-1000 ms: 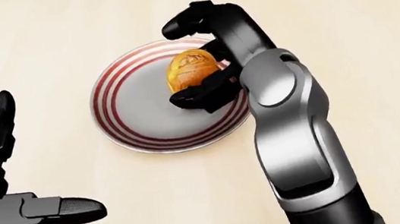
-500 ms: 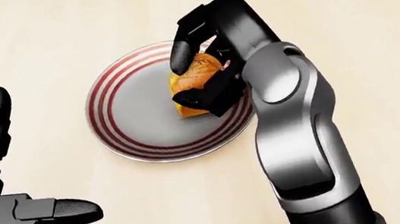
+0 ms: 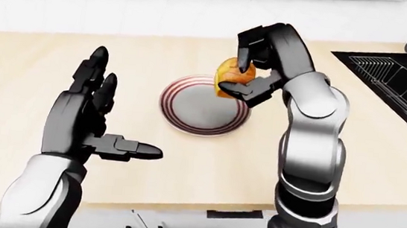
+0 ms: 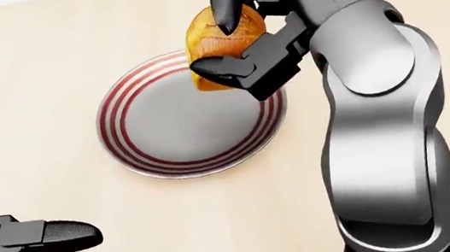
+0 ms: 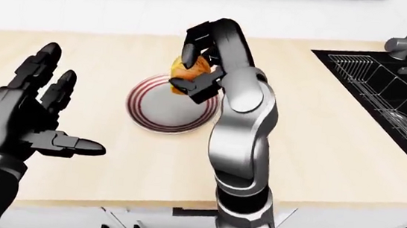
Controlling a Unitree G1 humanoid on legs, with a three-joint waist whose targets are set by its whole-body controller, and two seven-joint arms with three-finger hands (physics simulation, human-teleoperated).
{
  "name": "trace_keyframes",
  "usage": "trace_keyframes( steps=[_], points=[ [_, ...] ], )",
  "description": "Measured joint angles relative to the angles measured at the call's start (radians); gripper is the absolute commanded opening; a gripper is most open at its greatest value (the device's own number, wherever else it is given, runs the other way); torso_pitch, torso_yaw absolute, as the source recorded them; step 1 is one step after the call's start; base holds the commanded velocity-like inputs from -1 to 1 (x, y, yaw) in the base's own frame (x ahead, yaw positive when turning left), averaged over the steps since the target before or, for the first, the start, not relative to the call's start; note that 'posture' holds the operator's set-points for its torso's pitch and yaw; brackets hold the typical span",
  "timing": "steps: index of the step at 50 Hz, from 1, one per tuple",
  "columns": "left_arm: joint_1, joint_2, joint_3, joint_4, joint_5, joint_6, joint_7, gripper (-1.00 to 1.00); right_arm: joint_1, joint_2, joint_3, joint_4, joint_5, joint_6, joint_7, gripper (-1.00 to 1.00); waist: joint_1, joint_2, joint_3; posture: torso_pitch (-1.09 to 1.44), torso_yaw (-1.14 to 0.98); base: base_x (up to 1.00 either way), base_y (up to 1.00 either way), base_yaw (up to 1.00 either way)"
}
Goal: Place all breads on the cutting board.
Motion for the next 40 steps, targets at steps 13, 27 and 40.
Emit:
trace_keyframes(
  steps=[13,27,40],
  points=[
    [-0.006,-0.001,-0.03,-0.014,-0.023,0.026,0.004,1.0,0.024,-0.022,-0.023,-0.006,0.016,0.028,-0.014,-1.0,-0.045,-0.032,0.036,0.0,0.0,-0.53,-0.02,0.0],
    [0.008,0.005,-0.009,-0.022,0.001,0.001,0.008,1.0,0.02,-0.007,0.018,-0.017,0.1,0.019,-0.037,-1.0,0.034,-0.004,0.033,0.0,0.0,0.0,-0.6,0.0],
    [0.006,-0.001,-0.019,-0.035,0.0,0.008,-0.002,1.0,0.045,-0.029,-0.015,-0.015,0.096,0.023,-0.064,-1.0,0.015,0.014,0.048,0.0,0.0,0.0,-0.6,0.0]
  ],
)
